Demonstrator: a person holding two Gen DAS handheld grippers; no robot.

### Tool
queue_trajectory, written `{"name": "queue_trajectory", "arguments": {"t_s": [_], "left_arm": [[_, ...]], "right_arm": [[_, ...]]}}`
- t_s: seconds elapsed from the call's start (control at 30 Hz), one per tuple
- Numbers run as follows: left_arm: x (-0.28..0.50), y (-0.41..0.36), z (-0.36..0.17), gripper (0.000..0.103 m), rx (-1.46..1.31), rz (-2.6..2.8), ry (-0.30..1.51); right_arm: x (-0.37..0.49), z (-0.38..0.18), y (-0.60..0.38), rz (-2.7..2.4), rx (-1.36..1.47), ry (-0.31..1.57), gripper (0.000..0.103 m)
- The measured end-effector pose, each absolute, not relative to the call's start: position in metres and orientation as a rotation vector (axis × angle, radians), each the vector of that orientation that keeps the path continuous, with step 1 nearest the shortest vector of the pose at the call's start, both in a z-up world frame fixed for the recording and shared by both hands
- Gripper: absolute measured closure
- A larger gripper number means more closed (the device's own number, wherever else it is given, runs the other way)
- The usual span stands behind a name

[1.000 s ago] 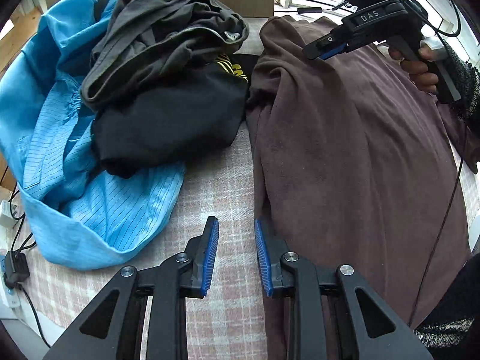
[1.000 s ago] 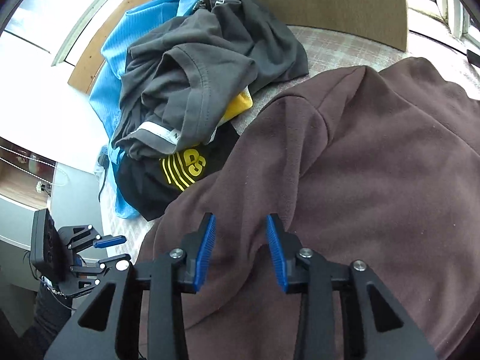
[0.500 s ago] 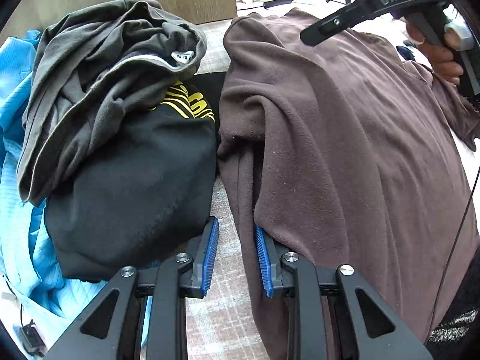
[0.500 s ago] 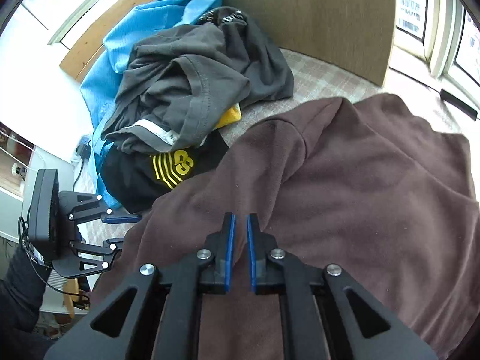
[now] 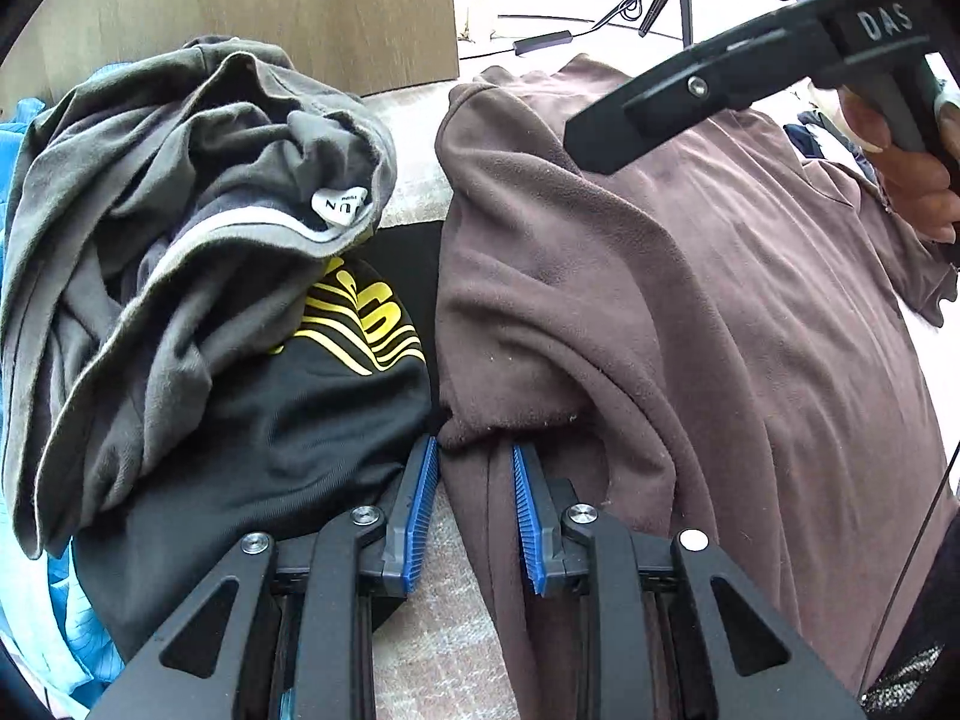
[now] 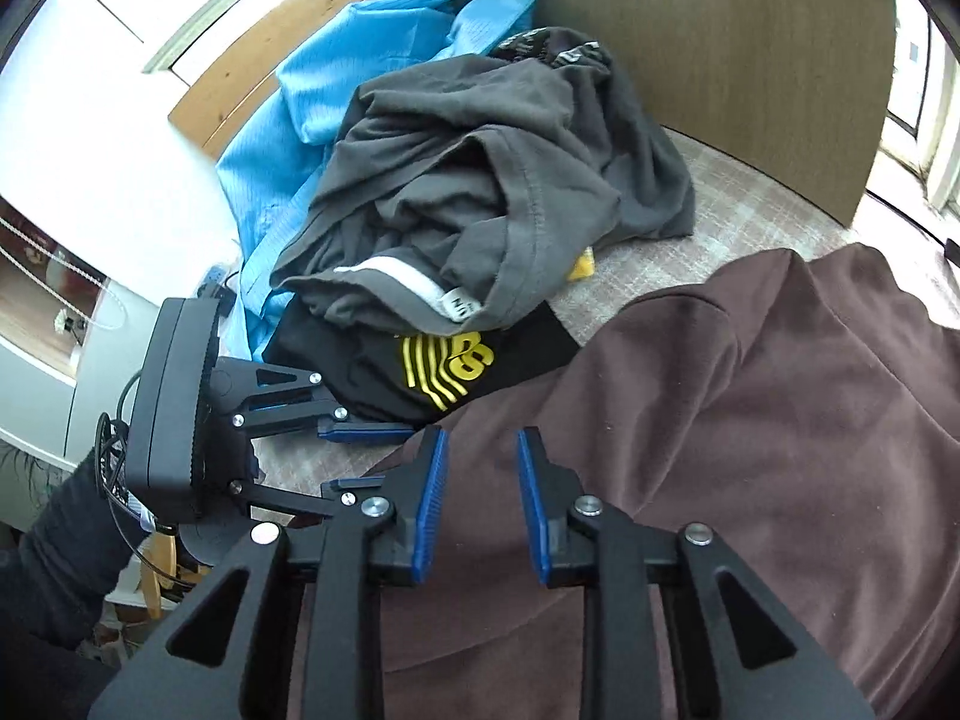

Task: Fold clothes
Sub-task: 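Grasp the garment edge with the right gripper while the left gripper holds it, then open both grippers and release the folded edge of the brown garment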

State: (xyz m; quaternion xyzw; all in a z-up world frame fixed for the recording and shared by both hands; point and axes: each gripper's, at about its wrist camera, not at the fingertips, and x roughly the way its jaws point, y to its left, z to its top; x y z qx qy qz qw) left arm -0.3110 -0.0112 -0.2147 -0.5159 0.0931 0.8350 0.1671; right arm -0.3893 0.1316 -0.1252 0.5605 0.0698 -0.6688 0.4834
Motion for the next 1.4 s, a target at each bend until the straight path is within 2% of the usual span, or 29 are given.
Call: {"name": "queue_trajectory", "arguments": {"t_s": [0.07, 0.2, 0.23, 0.27, 0.3, 0.4, 0.43, 0.47, 0.5, 0.63, 0.87, 0.93, 0.97, 1.03, 1.17, 1.23, 1.4], "left_arm": [[-0.313, -0.019, -0.213, 0.093, -1.46, 2.388, 0.172], [-0.312, -0.042, -0.204, 0.096, -1.422, 2.422, 0.003], [-0.312, -0.045, -0.201, 0.096, -1.406, 2.425, -0.016], [-0.313, -0.048, -0.199, 0.096, -1.401, 2.424, -0.04], [-0.314, -0.051, -0.198, 0.096, -1.4, 2.426, -0.054], [-0.315, -0.056, -0.202, 0.096, -1.409, 2.434, -0.073], [-0.316, -0.059, -0.204, 0.096, -1.404, 2.432, -0.118], [-0.315, -0.067, -0.208, 0.096, -1.401, 2.427, -0.183], [-0.312, -0.074, -0.212, 0.096, -1.4, 2.428, -0.238], [-0.309, -0.088, -0.222, 0.098, -1.382, 2.42, -0.4], [-0.293, -0.067, -0.187, 0.097, -1.403, 2.496, -0.085], [-0.282, -0.071, -0.177, 0.101, -1.422, 2.508, -0.081], [-0.271, -0.081, -0.173, 0.101, -1.415, 2.49, -0.135], [-0.25, -0.086, -0.17, 0.097, -1.399, 2.451, -0.207], [-0.227, -0.061, -0.18, 0.095, -1.447, 2.379, -0.155], [-0.224, -0.048, -0.189, 0.095, -1.472, 2.377, -0.11], [-0.213, -0.046, -0.202, 0.094, -1.497, 2.387, -0.123]], "right_arm": [[-0.4, -0.132, 0.136, -1.632, 1.394, 0.13, 0.079], [-0.423, -0.145, 0.144, -1.635, 1.45, 0.05, 0.076], [-0.428, -0.148, 0.146, -1.635, 1.464, 0.029, 0.072], [-0.434, -0.151, 0.148, -1.635, 1.478, 0.009, 0.062], [-0.439, -0.155, 0.15, -1.635, 1.492, -0.012, 0.059], [-0.456, -0.165, 0.156, -1.635, 1.533, -0.074, 0.06], [-0.46, -0.166, 0.158, -1.64, 1.533, -0.087, 0.061], [-0.462, -0.165, 0.16, -1.655, 1.512, -0.087, 0.085], [-0.464, -0.164, 0.162, -1.669, 1.491, -0.087, 0.099], [-0.472, -0.169, 0.175, -1.669, 1.485, -0.128, 0.099], [-0.462, -0.172, 0.174, -1.686, 1.5, -0.062, 0.098], [-0.461, -0.168, 0.175, -1.739, 1.53, 0.005, 0.092], [-0.458, -0.159, 0.177, -1.786, 1.506, 0.039, 0.09], [-0.443, -0.135, 0.179, -1.893, 1.407, 0.133, 0.089], [-0.399, -0.101, 0.15, -1.751, 1.26, 0.275, 0.088], [-0.368, -0.099, 0.114, -1.626, 1.216, 0.411, 0.088], [-0.318, -0.118, 0.054, -1.469, 1.147, 0.735, 0.078]]}}
